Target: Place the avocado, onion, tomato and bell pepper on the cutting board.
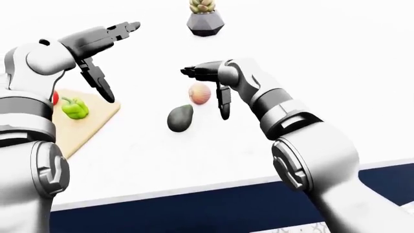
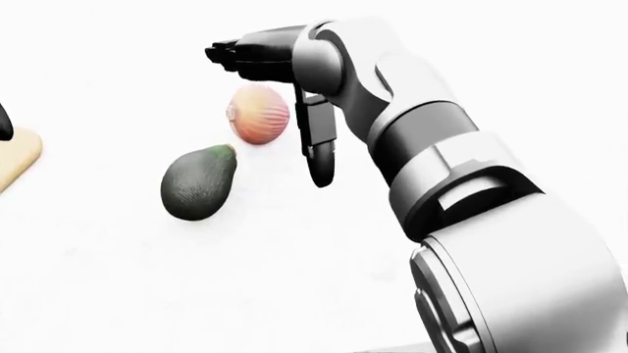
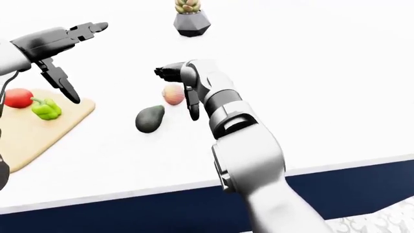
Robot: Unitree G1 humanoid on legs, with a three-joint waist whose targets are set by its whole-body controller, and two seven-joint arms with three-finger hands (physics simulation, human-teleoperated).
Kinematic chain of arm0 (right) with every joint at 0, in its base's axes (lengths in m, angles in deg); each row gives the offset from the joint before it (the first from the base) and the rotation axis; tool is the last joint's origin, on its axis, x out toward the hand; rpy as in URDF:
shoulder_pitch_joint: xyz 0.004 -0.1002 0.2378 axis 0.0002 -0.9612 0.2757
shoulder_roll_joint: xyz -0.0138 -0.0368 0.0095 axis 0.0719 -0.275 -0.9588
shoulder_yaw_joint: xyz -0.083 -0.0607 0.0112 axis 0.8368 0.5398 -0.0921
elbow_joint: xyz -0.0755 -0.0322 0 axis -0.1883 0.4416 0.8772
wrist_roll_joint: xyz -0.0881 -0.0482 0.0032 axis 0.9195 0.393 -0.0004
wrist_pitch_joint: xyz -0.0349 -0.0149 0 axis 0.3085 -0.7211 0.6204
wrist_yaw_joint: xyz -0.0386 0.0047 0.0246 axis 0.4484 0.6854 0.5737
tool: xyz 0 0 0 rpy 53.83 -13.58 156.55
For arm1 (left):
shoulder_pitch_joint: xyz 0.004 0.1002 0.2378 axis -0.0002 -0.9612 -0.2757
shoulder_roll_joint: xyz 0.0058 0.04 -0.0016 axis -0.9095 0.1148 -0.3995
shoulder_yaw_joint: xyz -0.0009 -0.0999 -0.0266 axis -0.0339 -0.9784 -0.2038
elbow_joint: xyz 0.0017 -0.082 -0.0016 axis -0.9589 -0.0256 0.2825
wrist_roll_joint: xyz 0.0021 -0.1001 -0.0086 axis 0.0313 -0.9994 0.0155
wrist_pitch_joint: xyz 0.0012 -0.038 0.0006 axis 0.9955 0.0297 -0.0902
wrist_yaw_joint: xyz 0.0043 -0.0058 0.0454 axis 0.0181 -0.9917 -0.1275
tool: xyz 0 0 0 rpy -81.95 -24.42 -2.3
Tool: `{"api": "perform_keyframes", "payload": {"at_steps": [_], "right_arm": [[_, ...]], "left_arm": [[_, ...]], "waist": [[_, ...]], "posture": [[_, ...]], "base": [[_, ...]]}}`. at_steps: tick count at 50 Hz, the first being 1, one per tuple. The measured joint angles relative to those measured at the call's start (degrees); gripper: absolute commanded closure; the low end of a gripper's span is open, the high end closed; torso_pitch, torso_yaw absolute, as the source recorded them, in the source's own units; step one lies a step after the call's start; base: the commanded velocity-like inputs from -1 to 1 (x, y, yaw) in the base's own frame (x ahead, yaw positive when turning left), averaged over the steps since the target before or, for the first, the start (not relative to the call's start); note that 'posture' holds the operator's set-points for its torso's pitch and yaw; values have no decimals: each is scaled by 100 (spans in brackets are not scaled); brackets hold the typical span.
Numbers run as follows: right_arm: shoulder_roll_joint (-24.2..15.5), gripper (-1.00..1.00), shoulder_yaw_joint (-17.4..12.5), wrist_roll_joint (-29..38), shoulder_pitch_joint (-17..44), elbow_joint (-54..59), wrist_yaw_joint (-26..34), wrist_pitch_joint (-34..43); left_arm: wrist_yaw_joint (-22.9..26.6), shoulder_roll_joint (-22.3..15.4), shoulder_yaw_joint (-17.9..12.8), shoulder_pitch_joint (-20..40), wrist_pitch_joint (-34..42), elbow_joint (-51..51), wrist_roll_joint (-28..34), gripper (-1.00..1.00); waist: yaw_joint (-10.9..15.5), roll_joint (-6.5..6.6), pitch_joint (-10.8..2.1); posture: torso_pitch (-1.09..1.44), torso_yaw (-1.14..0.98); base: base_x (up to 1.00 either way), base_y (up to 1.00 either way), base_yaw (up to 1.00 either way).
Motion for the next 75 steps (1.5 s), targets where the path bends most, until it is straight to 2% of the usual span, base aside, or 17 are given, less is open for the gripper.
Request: {"api": "perform_keyframes", "payload": {"at_steps": [15, 25, 44, 45, 46, 47, 50, 51, 52, 59, 68, 69, 72, 73, 74, 75], "right_arm": [[110, -100, -58, 183, 46, 24, 108, 22], [160, -100, -176, 119, 113, 13, -43, 55], [247, -100, -207, 248, 16, 32, -168, 101], [245, -84, -208, 256, 8, 32, -180, 103], [245, -56, -209, 265, -3, 33, -191, 107], [246, -18, -209, 274, -17, 35, -202, 112], [253, 7, -205, 308, -53, 45, -228, 124], [256, 26, -205, 320, -64, 51, -229, 127], [246, 33, -208, 334, -62, 10, -298, 142], [252, 20, -244, 343, -39, -55, -368, 113], [234, 26, -274, 348, -89, -55, -437, 13], [231, 29, -275, 351, -87, -51, -443, 8], [200, 56, -278, 361, -39, -5, -422, -16], [186, 71, -280, 366, -21, 10, -404, -22], [170, 100, -277, 374, -6, 24, -386, -29], [148, 100, -276, 381, 8, 41, -368, -36]], "left_arm": [[31, -57, -32, -100, -38, -8, -72, -100], [26, -92, -37, -179, -53, -12, -102, -100], [13, -162, -70, -396, -118, -30, -166, -100], [12, -166, -71, -404, -118, -31, -170, -100], [9, -169, -74, -414, -118, -30, -175, -100], [2, -171, -76, -430, -121, -27, -178, -100], [-14, -169, -77, -474, -133, -33, -188, -100], [-14, -169, -78, -485, -135, -38, -191, -100], [-15, -170, -77, -496, -140, -38, -193, -100], [-13, -185, -88, -545, -149, -41, -213, -100], [14, -188, -103, -579, -180, -23, -278, -100], [16, -189, -102, -577, -182, -22, -282, -100], [29, -184, -93, -538, -173, -19, -287, -100], [32, -181, -91, -528, -169, -11, -289, -100], [33, -175, -87, -516, -165, -7, -289, -100], [34, -165, -81, -503, -160, -3, -288, -100]], "waist": [[-28, 46, -12], [-32, 58, -20], [-41, 84, -29], [-40, 84, -33], [-40, 85, -36], [-39, 87, -40], [-39, 92, -44], [-39, 93, -43], [-37, 96, -41], [-34, 92, -76], [-43, 103, -89], [-41, 104, -87], [-32, 106, -67], [-30, 105, -61], [-28, 104, -54], [-26, 102, -47]], "posture": [[0, 0], [0, 0], [0, 0], [0, 0], [0, 0], [0, 0], [0, 0], [0, 0], [0, 0], [0, 0], [0, 0], [0, 0], [0, 0], [0, 0], [0, 0], [0, 0]], "base": [[0, 0, 0], [0, 0, 0], [0, 0, 0], [0, 0, 0], [0, 0, 0], [0, 0, 0], [0, 0, 0], [0, 0, 0], [0, 0, 0], [0, 0, 0], [0, 0, 0], [0, 0, 0], [0, 0, 0], [0, 0, 0], [0, 0, 0], [0, 0, 0]]}}
